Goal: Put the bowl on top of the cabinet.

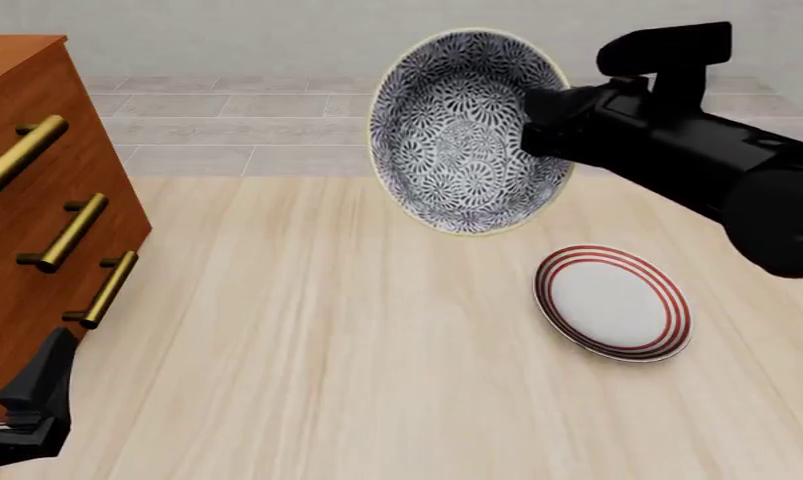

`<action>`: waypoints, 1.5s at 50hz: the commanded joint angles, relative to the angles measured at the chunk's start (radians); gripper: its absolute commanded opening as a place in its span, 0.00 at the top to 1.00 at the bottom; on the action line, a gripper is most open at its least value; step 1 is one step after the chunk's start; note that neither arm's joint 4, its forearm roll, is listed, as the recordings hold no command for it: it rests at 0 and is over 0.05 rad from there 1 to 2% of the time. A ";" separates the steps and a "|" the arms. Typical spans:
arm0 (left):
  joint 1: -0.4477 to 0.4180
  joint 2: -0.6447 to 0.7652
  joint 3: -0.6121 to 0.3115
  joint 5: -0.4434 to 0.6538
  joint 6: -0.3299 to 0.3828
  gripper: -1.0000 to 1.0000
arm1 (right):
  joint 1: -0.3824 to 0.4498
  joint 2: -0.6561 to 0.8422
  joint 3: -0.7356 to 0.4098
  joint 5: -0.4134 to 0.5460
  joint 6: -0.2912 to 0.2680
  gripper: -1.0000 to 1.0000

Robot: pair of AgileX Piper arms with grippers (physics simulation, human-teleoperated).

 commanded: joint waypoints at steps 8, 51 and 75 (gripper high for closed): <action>-0.002 -0.001 0.000 0.000 -0.001 0.00 | 0.069 0.039 -0.014 -0.045 0.018 1.00; 0.004 -0.026 0.000 0.021 -0.007 0.00 | 0.202 0.161 -0.067 -0.136 0.017 1.00; 0.008 -0.025 0.000 0.017 -0.013 0.00 | 0.248 0.171 -0.067 -0.156 -0.006 1.00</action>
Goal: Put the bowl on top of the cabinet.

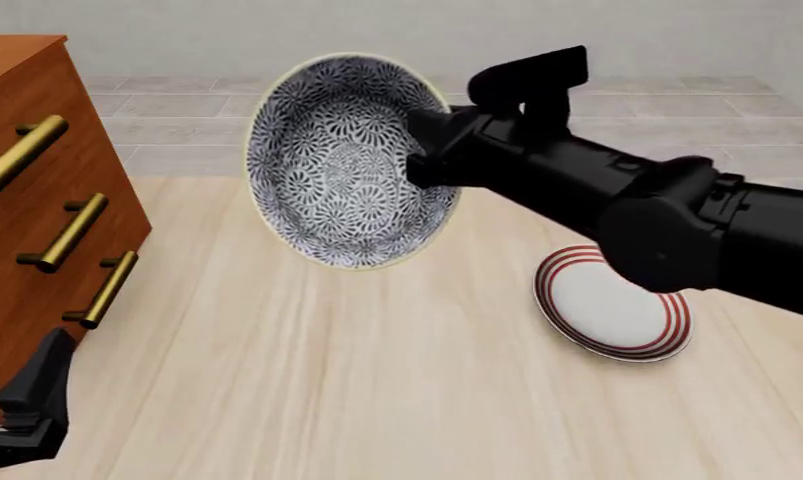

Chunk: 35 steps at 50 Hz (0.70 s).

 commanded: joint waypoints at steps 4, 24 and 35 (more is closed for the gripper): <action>0.003 -0.003 0.000 -0.002 -0.003 0.00 | 0.020 -0.001 -0.004 -0.013 -0.013 1.00; -0.065 0.063 -0.012 -0.057 -0.038 0.00 | 0.022 -0.004 -0.003 -0.035 -0.020 1.00; -0.133 0.125 -0.048 -0.103 -0.090 0.00 | 0.015 -0.007 0.000 -0.036 -0.021 1.00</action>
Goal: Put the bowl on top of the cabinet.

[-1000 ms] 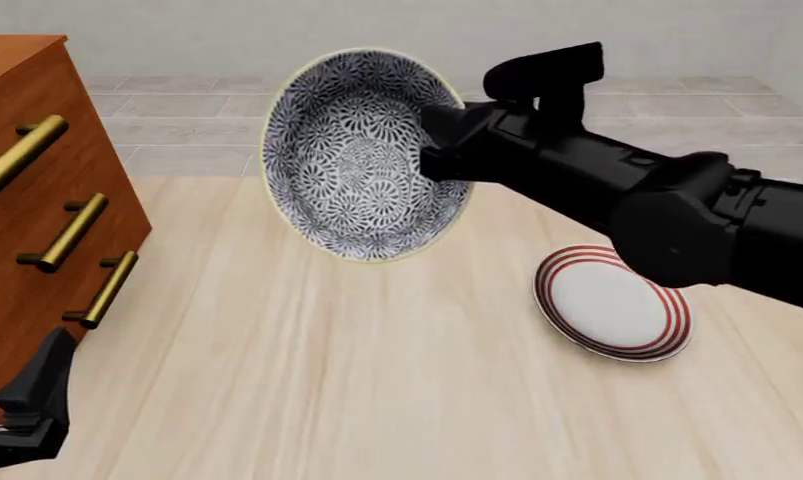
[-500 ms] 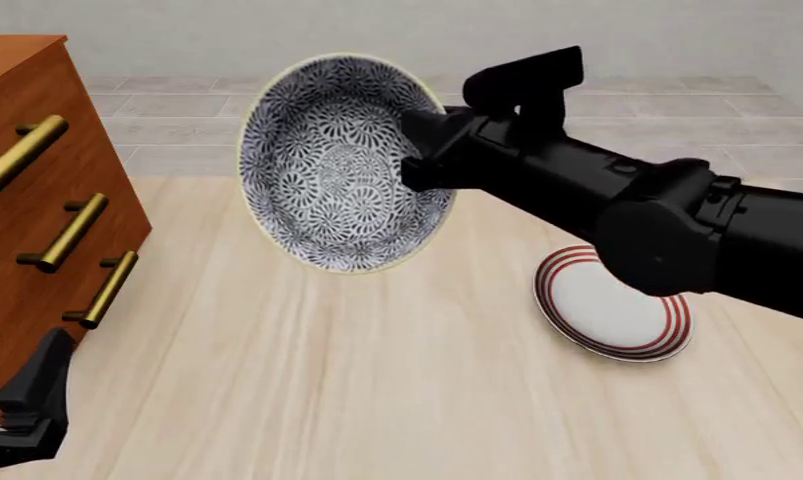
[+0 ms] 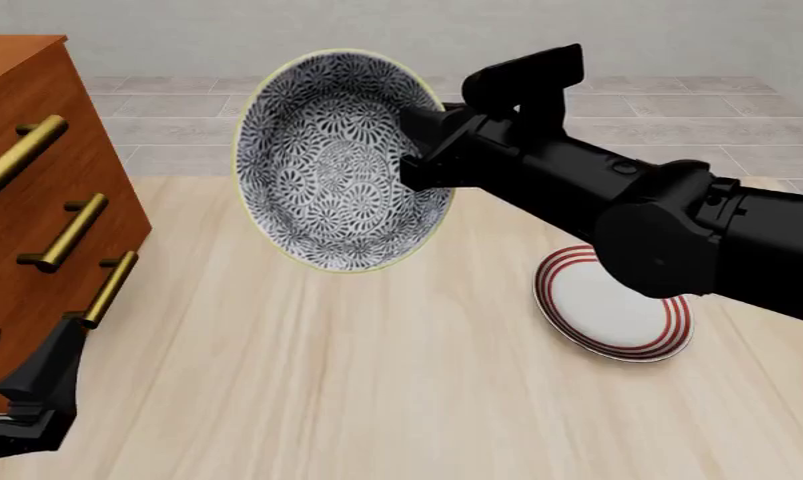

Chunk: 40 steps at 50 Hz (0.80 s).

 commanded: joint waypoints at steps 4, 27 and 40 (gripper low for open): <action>-0.071 0.074 -0.036 -0.056 -0.072 0.00 | -0.003 -0.009 -0.003 -0.007 0.003 1.00; -0.221 0.174 -0.143 -0.118 -0.244 0.00 | 0.004 -0.014 -0.008 -0.011 -0.006 1.00; -0.278 0.266 -0.164 -0.211 -0.276 0.00 | -0.001 0.000 -0.020 -0.017 -0.023 1.00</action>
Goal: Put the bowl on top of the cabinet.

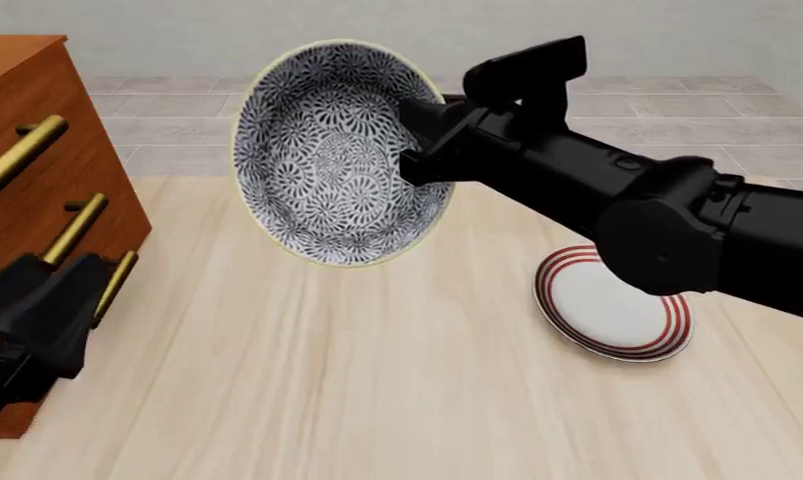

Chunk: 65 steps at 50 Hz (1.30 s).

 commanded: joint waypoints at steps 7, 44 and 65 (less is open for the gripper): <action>-0.084 0.140 -0.039 -0.128 -0.034 0.00 | -0.005 -0.008 -0.005 -0.006 -0.023 1.00; -0.200 0.337 -0.110 -0.326 -0.066 0.00 | -0.027 -0.020 0.008 -0.019 -0.110 1.00; -0.225 0.448 -0.136 -0.440 -0.100 0.00 | -0.042 -0.030 0.014 -0.033 -0.123 1.00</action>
